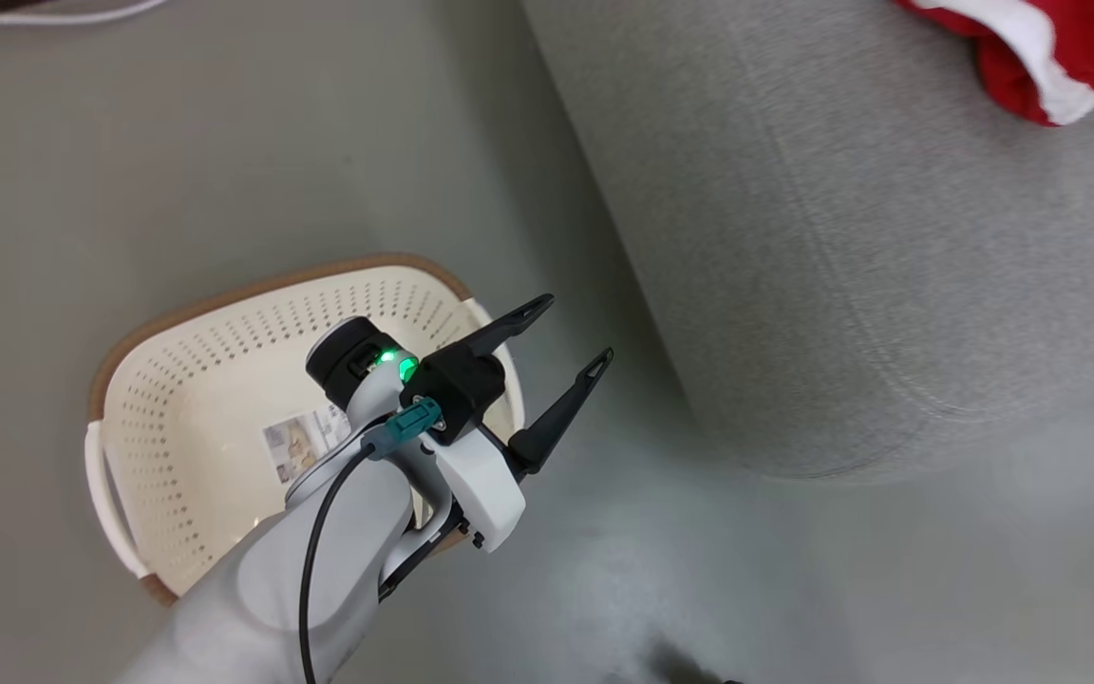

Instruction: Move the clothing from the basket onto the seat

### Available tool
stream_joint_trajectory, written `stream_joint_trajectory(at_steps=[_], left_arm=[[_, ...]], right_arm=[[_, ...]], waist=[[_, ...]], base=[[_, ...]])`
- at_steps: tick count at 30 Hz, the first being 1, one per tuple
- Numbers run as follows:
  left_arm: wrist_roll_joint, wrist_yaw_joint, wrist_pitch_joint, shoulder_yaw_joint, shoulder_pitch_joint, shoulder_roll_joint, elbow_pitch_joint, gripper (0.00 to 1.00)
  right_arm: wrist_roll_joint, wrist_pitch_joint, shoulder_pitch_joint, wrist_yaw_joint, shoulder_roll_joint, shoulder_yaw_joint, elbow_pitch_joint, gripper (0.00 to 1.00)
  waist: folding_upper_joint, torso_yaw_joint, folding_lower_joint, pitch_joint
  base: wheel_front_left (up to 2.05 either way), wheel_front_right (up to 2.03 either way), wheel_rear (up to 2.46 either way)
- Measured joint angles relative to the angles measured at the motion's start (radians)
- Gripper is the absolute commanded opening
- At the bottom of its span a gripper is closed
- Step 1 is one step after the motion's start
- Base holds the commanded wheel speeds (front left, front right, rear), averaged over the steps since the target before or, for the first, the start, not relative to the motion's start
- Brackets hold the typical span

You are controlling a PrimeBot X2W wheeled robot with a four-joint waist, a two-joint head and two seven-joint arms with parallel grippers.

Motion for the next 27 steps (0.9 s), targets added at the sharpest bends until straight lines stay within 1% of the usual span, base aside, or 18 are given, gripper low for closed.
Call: stream_joint_trajectory(at_steps=[3, 7, 8, 10, 11, 14, 15, 17, 19, 22, 25, 27], left_arm=[[0.000, 0.000, 0.000, -0.005, -0.014, 0.000, 0.000, 1.00], [0.000, 0.000, 0.000, -0.015, -0.026, -0.003, 0.002, 1.00], [0.000, 0.000, 0.000, -0.017, -0.030, -0.004, 0.002, 1.00], [0.000, 0.000, 0.000, -0.017, -0.031, -0.006, 0.002, 1.00], [0.000, 0.000, 0.000, -0.015, -0.031, -0.005, 0.003, 1.00], [0.000, 0.000, 0.000, -0.011, -0.032, -0.003, 0.008, 1.00], [0.000, 0.000, 0.000, -0.010, -0.032, -0.002, 0.009, 1.00], [0.000, 0.000, 0.000, -0.007, -0.032, -0.002, 0.012, 1.00], [0.000, 0.000, 0.000, -0.003, -0.032, -0.003, 0.013, 1.00], [0.000, 0.000, 0.000, 0.004, -0.032, -0.006, 0.019, 1.00], [0.000, 0.000, 0.000, 0.004, -0.032, -0.014, 0.021, 1.00], [0.000, 0.000, 0.000, 0.006, -0.032, -0.017, 0.023, 1.00]], right_arm=[[-0.069, 0.000, -0.076, 0.000, 0.002, -0.104, 0.038, 0.00], [-0.191, -0.001, -0.150, 0.000, 0.013, -0.286, 0.089, 0.00], [-0.225, -0.001, -0.165, 0.000, 0.018, -0.319, 0.110, 0.00], [-0.268, -0.001, -0.180, -0.001, 0.047, -0.347, 0.148, 0.00], [-0.288, -0.001, -0.181, -0.001, 0.069, -0.349, 0.169, 0.00], [-0.297, 0.000, -0.179, 0.000, 0.141, -0.350, 0.244, 0.00], [-0.296, 0.000, -0.175, 0.000, 0.154, -0.352, 0.268, 0.00], [-0.293, 0.009, -0.164, 0.000, 0.156, -0.344, 0.317, 0.00], [-0.287, 0.009, -0.157, 0.000, 0.155, -0.341, 0.341, 0.00], [-0.254, 0.009, -0.131, 0.000, 0.149, -0.303, 0.422, 0.00], [-0.197, 0.008, -0.105, 0.000, 0.150, -0.228, 0.500, 0.00], [-0.145, 0.007, -0.078, 0.000, 0.160, -0.171, 0.528, 0.00]], waist=[[0.0000, 0.034, 0.0000, 0.032], [0.0000, 0.083, 0.0000, 0.066], [0.0000, 0.096, 0.0000, 0.073], [0.0000, 0.118, 0.0000, 0.090], [0.0000, 0.126, 0.0001, 0.101], [0.0000, 0.147, 0.0001, 0.129], [0.0000, 0.153, 0.0000, 0.137], [0.0000, 0.165, 0.0000, 0.149], [0.0000, 0.170, 0.0000, 0.155], [0.0000, 0.183, 0.0001, 0.166], [0.0000, 0.194, 0.0000, 0.169], [0.0000, 0.197, 0.0001, 0.165]], base=[[0.00, 0.00, 0.00], [0.00, 0.00, 0.00], [0.00, 0.00, 0.00], [0.00, 0.00, 0.00], [0.00, 0.00, 0.00], [0.00, 0.00, 0.00], [0.00, 0.00, 0.00], [0.00, 0.00, 0.00], [0.00, 0.00, 0.00], [0.00, 0.00, 0.00], [0.00, 0.00, 0.00], [0.00, 0.00, 0.00]])
